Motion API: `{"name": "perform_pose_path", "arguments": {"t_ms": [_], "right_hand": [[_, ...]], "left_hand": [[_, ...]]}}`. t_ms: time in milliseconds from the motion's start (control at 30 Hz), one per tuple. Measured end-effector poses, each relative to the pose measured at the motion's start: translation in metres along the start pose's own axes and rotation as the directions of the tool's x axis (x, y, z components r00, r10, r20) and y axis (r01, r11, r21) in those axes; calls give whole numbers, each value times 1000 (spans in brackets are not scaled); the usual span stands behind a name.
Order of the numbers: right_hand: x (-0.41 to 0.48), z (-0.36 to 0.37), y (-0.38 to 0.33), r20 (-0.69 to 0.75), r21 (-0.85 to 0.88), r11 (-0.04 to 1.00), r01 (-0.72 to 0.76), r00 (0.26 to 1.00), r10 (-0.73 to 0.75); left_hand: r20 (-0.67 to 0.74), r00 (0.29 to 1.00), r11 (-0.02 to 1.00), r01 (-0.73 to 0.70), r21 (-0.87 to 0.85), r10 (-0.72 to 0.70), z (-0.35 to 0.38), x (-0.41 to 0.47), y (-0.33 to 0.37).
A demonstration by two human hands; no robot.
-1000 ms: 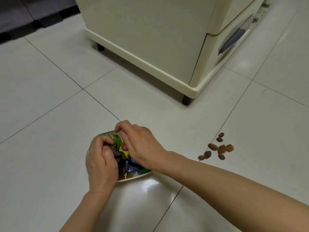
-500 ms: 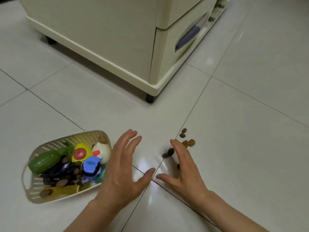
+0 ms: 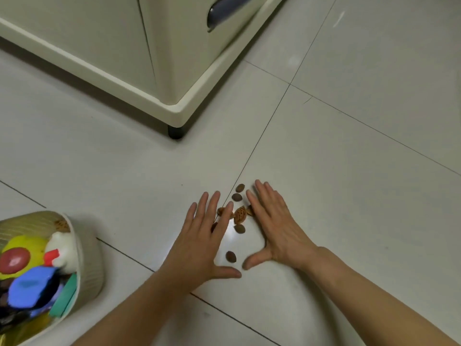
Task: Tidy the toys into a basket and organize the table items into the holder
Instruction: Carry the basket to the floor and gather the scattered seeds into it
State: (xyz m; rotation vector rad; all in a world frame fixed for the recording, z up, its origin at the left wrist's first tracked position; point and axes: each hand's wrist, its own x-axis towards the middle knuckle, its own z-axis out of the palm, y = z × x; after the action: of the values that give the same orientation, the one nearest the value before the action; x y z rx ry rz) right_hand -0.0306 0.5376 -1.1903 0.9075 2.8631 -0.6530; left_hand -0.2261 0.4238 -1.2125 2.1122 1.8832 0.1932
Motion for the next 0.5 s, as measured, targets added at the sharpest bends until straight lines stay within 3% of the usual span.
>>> {"name": "perform_pose_path", "arguments": {"t_ms": [133,233,367,500], "right_hand": [[31,-2,5,57,25,991,132,989,-133],[31,-1,4,33,151,973,172,983,-179],[26,13,0,-172,85,976,200,968,-184],[24,25,1,-219,-5,987,161,963,-158]], "left_hand": [[-12,987,982,-159,-107,158,-5,34,-10],[-190,972,967,-174,-184,139,-2,30,-11],[-350,929,985,-154,-78,118,5,27,-8],[-398,909,991,-131,14,126,12,26,-8]]}}
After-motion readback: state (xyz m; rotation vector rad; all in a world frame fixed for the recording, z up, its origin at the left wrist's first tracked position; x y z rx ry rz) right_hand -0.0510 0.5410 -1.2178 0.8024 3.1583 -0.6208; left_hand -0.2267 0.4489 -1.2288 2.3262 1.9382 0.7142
